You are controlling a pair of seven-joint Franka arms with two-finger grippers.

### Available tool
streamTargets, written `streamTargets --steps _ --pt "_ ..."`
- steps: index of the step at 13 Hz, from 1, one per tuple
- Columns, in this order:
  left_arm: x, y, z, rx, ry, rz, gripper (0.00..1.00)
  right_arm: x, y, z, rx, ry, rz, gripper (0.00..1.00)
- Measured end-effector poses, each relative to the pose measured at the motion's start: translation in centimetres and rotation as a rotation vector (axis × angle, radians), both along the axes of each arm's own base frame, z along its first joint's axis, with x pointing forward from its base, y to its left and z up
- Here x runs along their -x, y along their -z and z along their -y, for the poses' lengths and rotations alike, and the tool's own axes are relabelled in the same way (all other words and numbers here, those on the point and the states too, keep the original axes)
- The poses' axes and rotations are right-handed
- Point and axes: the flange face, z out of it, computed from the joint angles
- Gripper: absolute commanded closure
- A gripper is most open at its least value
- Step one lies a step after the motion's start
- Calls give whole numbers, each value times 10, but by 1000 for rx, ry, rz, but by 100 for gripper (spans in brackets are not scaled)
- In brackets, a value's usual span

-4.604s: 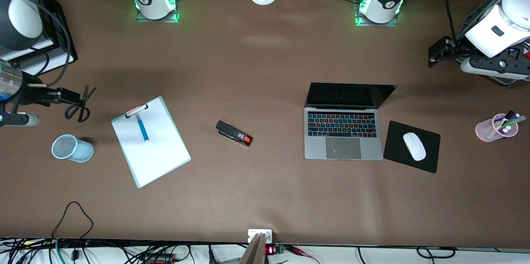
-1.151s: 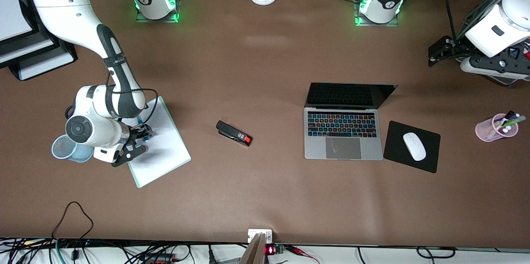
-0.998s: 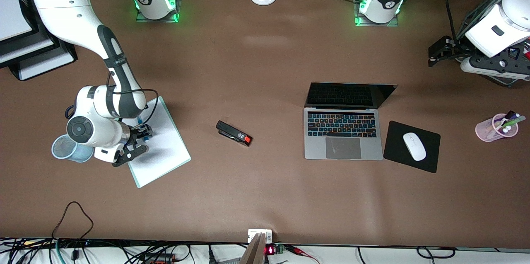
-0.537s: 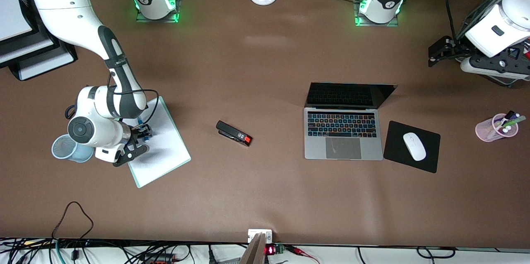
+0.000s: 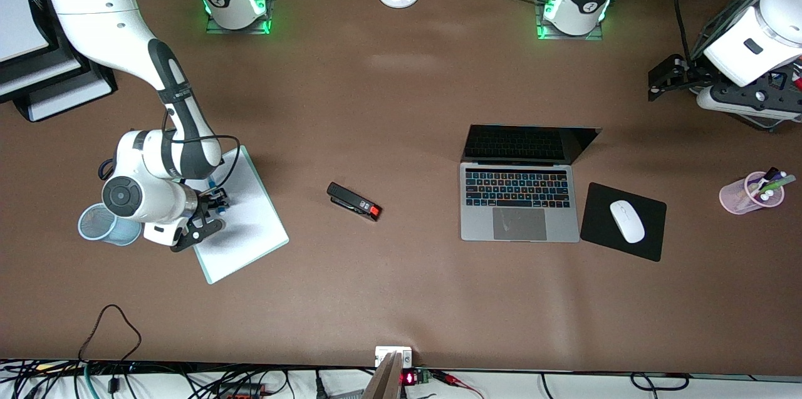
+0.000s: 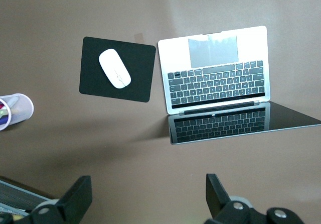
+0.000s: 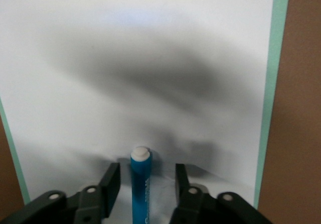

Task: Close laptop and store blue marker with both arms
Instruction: 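Close the right gripper on the blue marker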

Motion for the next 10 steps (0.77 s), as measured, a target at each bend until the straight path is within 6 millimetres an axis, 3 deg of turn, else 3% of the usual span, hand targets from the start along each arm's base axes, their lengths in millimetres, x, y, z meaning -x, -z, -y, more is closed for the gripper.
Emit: streamTargets --steps 10 --pt "0 0 0 0 0 0 0 0 0 1 1 2 -1 65"
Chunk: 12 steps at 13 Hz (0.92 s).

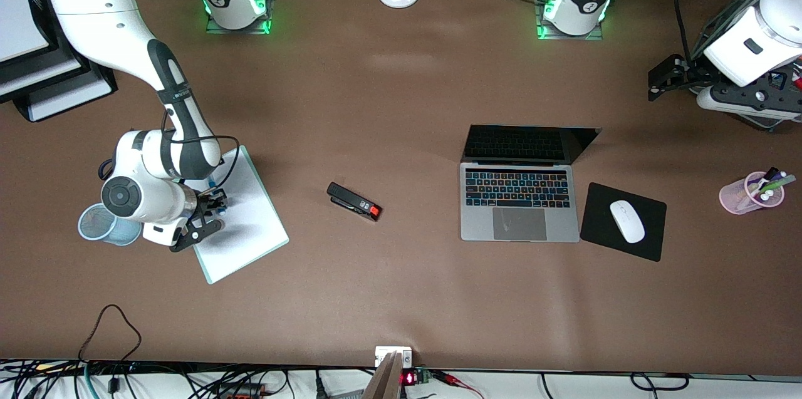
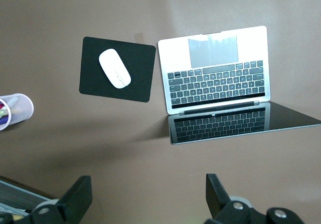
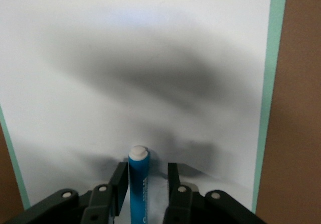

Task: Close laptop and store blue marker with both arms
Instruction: 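Close the right gripper on the blue marker, then lift the blue marker and carry it toward the light-blue cup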

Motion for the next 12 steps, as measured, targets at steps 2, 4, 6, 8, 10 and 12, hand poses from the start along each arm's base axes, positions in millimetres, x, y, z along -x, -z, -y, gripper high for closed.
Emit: streamTargets --steps 2,4,6,8,10,12 --pt "0 0 0 0 0 0 0 0 0 0 0 1 0 69" --pt "0 0 0 0 0 0 0 0 1 0 -1 2 -1 78" --pt "0 0 0 0 0 0 0 0 2 0 -1 2 -2 89" --pt "0 0 0 0 0 0 0 0 1 0 -1 3 -2 100" --pt "0 0 0 0 0 0 0 0 1 0 -1 3 -2 100" --pt "0 0 0 0 0 0 0 -2 -1 0 -2 3 6 100"
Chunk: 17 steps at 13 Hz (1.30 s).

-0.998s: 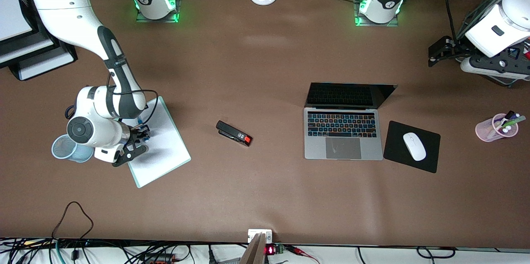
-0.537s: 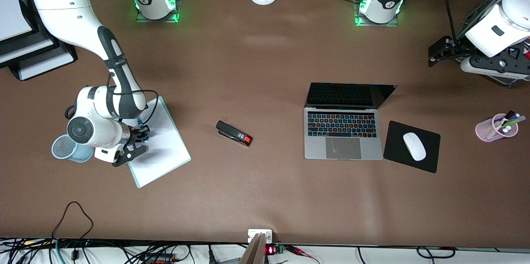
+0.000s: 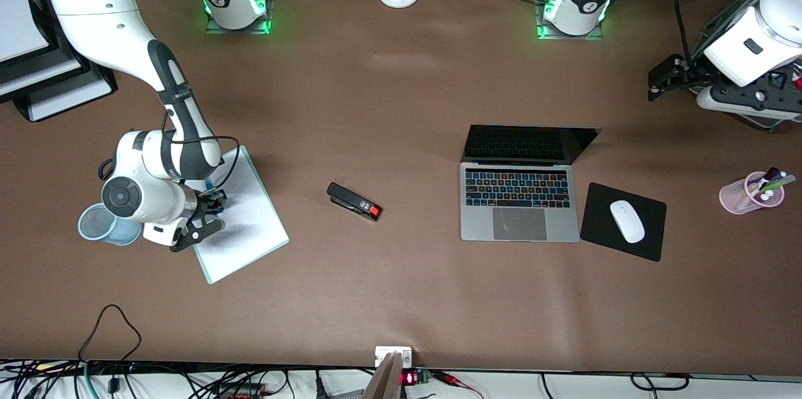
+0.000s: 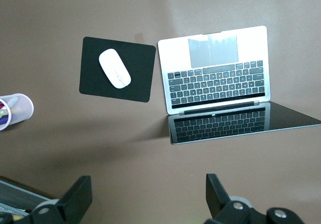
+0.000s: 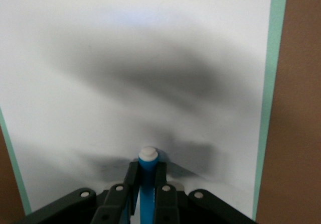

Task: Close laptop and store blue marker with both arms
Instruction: 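Lift the blue marker and carry it toward the light-blue cup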

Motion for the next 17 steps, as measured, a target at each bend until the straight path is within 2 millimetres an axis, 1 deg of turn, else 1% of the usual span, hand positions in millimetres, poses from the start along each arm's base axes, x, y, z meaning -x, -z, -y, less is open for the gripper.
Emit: streamTargets --steps 2,3,5,7,9,12,15,17 --pt "0 0 0 0 0 0 0 -8 -10 0 -1 0 26 100" --pt "0 0 0 0 0 0 0 -14 -19 0 -2 1 45 100" --pt "0 0 0 0 0 0 0 -25 -48 0 -5 1 93 100" --pt "0 0 0 0 0 0 0 -33 -87 -2 -10 0 137 100" --pt "0 0 0 0 0 0 0 -36 -128 -2 -15 -2 178 100" --pt "0 0 0 0 0 0 0 -33 -186 -7 -25 -9 234 100" --pt "0 0 0 0 0 0 0 -26 -233 -8 -30 -24 259 100" --pt "0 0 0 0 0 0 0 -27 -268 -9 -34 -75 296 100"
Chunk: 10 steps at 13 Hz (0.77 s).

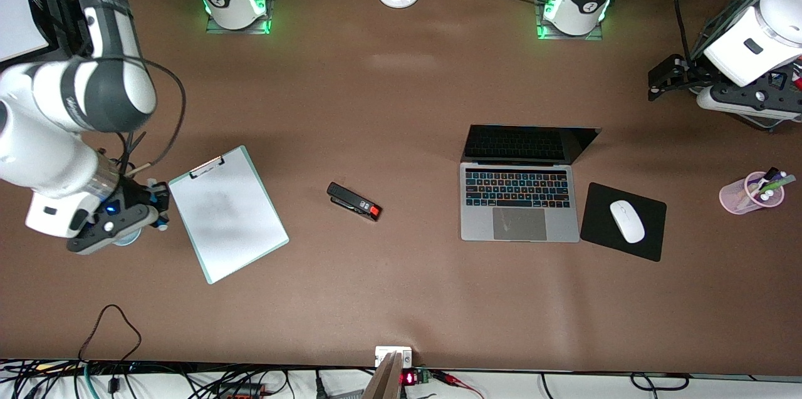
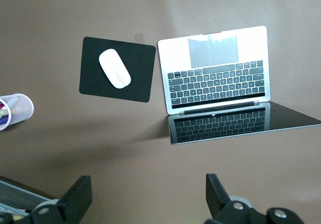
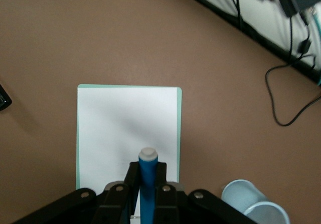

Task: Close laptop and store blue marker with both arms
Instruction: 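Lift the blue marker and carry it toward the light-blue cup, then position the held marker above the light-blue cup with the right gripper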

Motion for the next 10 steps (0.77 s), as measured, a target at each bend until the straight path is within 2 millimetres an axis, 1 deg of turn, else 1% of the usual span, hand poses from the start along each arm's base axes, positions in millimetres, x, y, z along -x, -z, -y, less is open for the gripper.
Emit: streamTargets --steps 3,5,6,8,10 --pt "0 0 0 0 0 0 0 -2 -47 -1 12 -94 44 100" --pt "0 0 0 0 1 0 0 -3 -68 1 21 -144 68 100" --pt "0 0 0 0 1 0 0 -2 -75 6 28 -166 78 100" --pt "0 0 0 0 1 0 0 0 -93 26 3 -210 108 100" --pt "0 0 1 0 1 0 0 7 -110 60 -29 -251 130 100"
